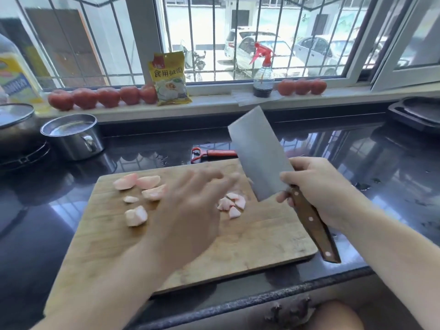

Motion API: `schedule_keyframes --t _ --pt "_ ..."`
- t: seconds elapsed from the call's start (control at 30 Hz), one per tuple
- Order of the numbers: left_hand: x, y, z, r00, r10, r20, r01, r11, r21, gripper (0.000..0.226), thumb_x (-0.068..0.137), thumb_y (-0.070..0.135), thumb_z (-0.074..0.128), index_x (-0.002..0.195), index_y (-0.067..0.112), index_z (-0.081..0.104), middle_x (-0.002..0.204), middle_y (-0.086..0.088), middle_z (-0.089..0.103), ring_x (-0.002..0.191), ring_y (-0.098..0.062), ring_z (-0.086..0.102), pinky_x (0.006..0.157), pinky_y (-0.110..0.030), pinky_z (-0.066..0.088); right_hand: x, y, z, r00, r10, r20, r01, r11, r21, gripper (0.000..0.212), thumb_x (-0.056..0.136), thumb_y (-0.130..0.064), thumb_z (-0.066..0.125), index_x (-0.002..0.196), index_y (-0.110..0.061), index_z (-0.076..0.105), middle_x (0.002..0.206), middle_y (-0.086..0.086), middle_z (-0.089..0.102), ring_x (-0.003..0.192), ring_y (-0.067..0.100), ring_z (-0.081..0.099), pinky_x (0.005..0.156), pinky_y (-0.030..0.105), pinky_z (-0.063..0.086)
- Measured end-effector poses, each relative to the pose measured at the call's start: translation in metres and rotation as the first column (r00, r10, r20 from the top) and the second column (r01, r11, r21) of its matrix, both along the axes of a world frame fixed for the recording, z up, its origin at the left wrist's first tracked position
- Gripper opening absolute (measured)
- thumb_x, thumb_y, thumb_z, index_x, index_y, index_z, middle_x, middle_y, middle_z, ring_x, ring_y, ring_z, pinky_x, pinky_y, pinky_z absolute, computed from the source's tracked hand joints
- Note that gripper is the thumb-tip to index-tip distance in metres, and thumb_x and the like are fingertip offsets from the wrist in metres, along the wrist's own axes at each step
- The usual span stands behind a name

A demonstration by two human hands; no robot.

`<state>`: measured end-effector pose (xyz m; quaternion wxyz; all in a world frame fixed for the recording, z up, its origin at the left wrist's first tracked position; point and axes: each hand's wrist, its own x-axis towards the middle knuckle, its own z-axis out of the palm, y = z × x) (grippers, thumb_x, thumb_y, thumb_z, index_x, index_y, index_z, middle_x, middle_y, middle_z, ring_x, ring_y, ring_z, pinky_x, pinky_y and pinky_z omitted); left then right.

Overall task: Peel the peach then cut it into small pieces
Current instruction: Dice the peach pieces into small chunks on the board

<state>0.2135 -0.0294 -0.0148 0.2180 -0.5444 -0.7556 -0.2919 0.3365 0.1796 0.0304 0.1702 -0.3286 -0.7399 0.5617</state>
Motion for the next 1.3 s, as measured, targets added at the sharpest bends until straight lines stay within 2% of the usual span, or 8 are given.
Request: schedule_keyframes --t 0.17,0.43,0.57,0.7,0.83,0.97,1.13,1.3 --pt "0.026 0.022 -0.034 0.989 0.14 -0.047 -0.148 0.929 -0.338 0.111 0.062 0.008 0.075 0.161 0.026 0.029 0.163 -0.017 0.032 0.148 -0.044 0.036 0.109 -0.058 0.045 -0.008 -0.014 0.002 0.999 -0.005 -0.05 -0.011 0.949 -0.316 0.019 0.098 0.003 0.053 0.105 0.0 0.071 0.096 0.022 0.075 0.065 0.023 0.067 0.052 0.029 0.051" --pt "0.011 0.033 -0.031 0.962 0.249 0.109 -0.145 0.81 -0.568 0.083 0.093 0.018 0.045 0.166 0.023 0.005 0.173 0.008 0.002 0.159 -0.025 -0.012 0.129 -0.046 -0.005 0.005 -0.009 0.005 0.995 -0.085 -0.052 0.059 0.92 -0.387 0.019 0.098 0.002 0.054 0.106 0.001 0.071 0.091 0.02 0.075 0.061 0.021 0.065 0.048 0.027 0.05" --pt "-0.013 0.024 -0.035 0.978 0.163 0.131 -0.122 0.952 -0.279 0.052 0.093 0.031 0.036 0.131 0.023 0.07 0.138 0.004 0.066 0.136 -0.029 0.054 0.112 -0.053 0.042 0.011 -0.007 0.007 1.0 -0.013 0.01 0.015 0.981 -0.194 0.022 0.1 0.001 0.053 0.112 -0.006 0.07 0.093 0.016 0.075 0.06 0.02 0.064 0.05 0.029 0.049" --pt "-0.032 0.007 -0.021 0.966 0.186 0.182 -0.2 0.978 0.061 0.012 0.089 0.027 0.071 0.08 0.022 0.077 0.073 0.008 0.073 0.074 -0.021 0.068 0.073 -0.038 0.05 0.012 -0.012 0.003 0.989 0.073 0.125 -0.08 0.995 0.054 0.023 0.1 -0.001 0.053 0.106 -0.011 0.072 0.074 0.004 0.072 0.057 0.02 0.065 0.052 0.03 0.048" --pt "-0.045 -0.009 0.0 0.916 0.235 0.324 -0.272 0.96 0.073 0.03 0.081 0.023 0.084 0.09 0.026 0.056 0.08 0.013 0.06 0.075 -0.008 0.055 0.07 -0.037 0.045 0.006 -0.032 0.005 0.92 0.227 0.321 -0.303 0.93 0.211 0.027 0.096 -0.004 0.049 0.091 -0.021 0.07 0.058 0.003 0.068 0.046 0.017 0.056 0.047 0.027 0.041" --pt "-0.063 -0.051 0.009 0.829 0.387 0.404 -0.425 0.905 0.004 0.01 0.091 0.03 0.069 0.088 0.029 0.06 0.083 0.011 0.062 0.079 -0.008 0.057 0.073 -0.038 0.044 -0.004 -0.056 -0.002 0.807 0.31 0.503 -0.481 0.839 0.255 0.031 0.096 -0.008 0.047 0.069 -0.022 0.054 0.059 0.011 0.068 0.043 0.014 0.052 0.036 0.018 0.031" --pt "-0.07 -0.096 -0.005 0.569 0.621 0.54 -0.54 0.777 -0.324 0.01 0.097 0.03 0.06 0.1 0.031 0.07 0.093 0.02 0.062 0.095 -0.018 0.061 0.082 -0.039 0.047 -0.027 -0.046 0.0 0.798 0.227 0.558 -0.467 0.818 0.336 0.027 0.097 -0.007 0.045 0.078 -0.019 0.06 0.059 0.008 0.069 0.045 0.017 0.054 0.03 0.015 0.029" --pt "-0.058 -0.102 -0.02 0.561 0.568 0.602 -0.42 0.822 -0.384 0.027 0.094 0.049 0.068 0.119 0.043 0.061 0.114 0.016 0.058 0.105 -0.012 0.058 0.092 -0.04 0.05 -0.046 -0.013 0.0 0.81 0.117 0.575 -0.421 0.798 0.432 0.025 0.092 -0.006 0.047 0.081 -0.02 0.064 0.056 0.003 0.07 0.046 0.017 0.059 0.044 0.023 0.045"
